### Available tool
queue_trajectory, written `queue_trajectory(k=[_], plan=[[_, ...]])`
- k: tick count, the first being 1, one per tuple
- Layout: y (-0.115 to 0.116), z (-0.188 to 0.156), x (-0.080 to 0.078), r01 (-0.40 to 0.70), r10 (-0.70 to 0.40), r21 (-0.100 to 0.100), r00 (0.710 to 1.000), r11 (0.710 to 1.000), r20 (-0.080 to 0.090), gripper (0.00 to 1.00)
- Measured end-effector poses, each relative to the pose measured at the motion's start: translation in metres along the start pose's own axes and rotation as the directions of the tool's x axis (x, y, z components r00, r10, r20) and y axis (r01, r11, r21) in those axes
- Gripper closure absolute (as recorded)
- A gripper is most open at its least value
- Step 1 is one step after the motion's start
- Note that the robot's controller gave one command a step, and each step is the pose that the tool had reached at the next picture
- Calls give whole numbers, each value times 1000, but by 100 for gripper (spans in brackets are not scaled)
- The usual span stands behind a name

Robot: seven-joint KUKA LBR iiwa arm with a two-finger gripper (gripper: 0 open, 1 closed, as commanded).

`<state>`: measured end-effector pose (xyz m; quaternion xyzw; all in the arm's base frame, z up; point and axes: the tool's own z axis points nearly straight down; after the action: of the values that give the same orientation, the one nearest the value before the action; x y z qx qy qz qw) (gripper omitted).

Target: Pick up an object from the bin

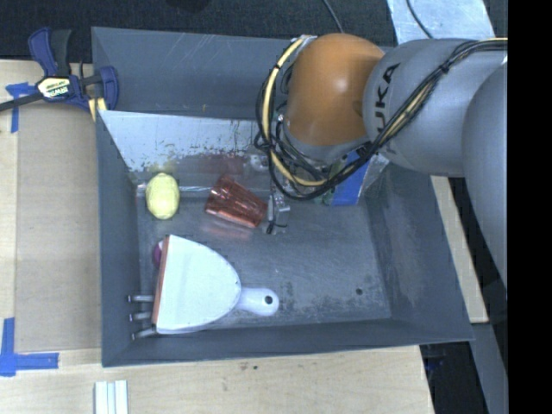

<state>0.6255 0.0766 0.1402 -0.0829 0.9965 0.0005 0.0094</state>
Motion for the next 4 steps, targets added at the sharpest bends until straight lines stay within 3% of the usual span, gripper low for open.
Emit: queue_trajectory(k=[1,2,3,4], plan=[[5,12,1,-196,196,1,981,981,-11,0],[16,70,0,-126,126,0,992,992,-1,0],[11,69,-2,-359,359,-1,934,934,4,100],[11,69,-2,-358,358,-1,934,934,4,100]])
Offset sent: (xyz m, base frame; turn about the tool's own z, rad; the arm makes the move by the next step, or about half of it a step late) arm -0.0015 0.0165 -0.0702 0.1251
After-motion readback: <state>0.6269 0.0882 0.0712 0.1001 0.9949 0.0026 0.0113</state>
